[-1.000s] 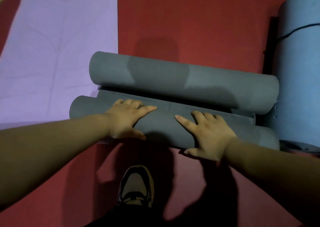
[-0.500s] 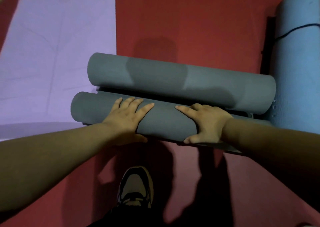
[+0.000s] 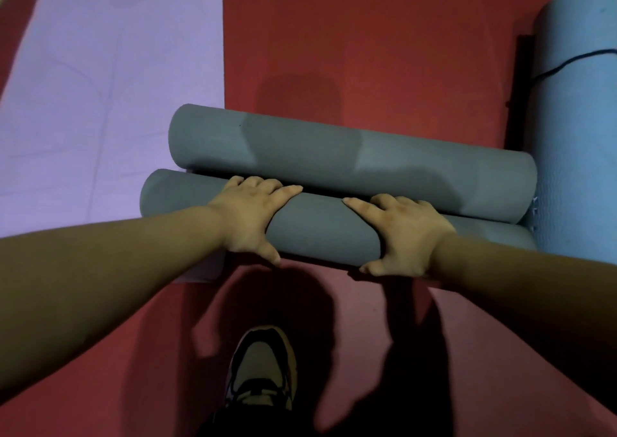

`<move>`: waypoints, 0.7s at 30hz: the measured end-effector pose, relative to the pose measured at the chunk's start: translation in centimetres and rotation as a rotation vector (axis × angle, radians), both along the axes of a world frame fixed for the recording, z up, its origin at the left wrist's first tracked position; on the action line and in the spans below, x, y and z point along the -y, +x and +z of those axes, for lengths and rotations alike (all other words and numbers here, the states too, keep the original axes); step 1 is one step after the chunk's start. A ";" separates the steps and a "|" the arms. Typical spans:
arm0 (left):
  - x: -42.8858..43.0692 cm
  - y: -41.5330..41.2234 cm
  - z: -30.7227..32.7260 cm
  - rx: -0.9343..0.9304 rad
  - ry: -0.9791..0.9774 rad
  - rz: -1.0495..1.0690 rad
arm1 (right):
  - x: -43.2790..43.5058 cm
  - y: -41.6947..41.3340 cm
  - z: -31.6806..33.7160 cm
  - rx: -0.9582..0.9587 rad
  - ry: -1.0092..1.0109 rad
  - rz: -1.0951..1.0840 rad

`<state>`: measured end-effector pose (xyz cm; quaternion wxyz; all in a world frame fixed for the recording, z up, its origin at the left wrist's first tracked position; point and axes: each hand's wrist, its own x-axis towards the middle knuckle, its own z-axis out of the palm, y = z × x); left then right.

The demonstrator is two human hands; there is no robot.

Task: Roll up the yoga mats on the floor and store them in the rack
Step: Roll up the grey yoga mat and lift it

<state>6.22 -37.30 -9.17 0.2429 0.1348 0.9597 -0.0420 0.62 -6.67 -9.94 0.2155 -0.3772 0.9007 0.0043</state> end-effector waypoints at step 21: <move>-1.8 11.5 4.8 0.253 0.153 -0.025 | -3.0 9.3 2.1 0.581 -0.139 0.068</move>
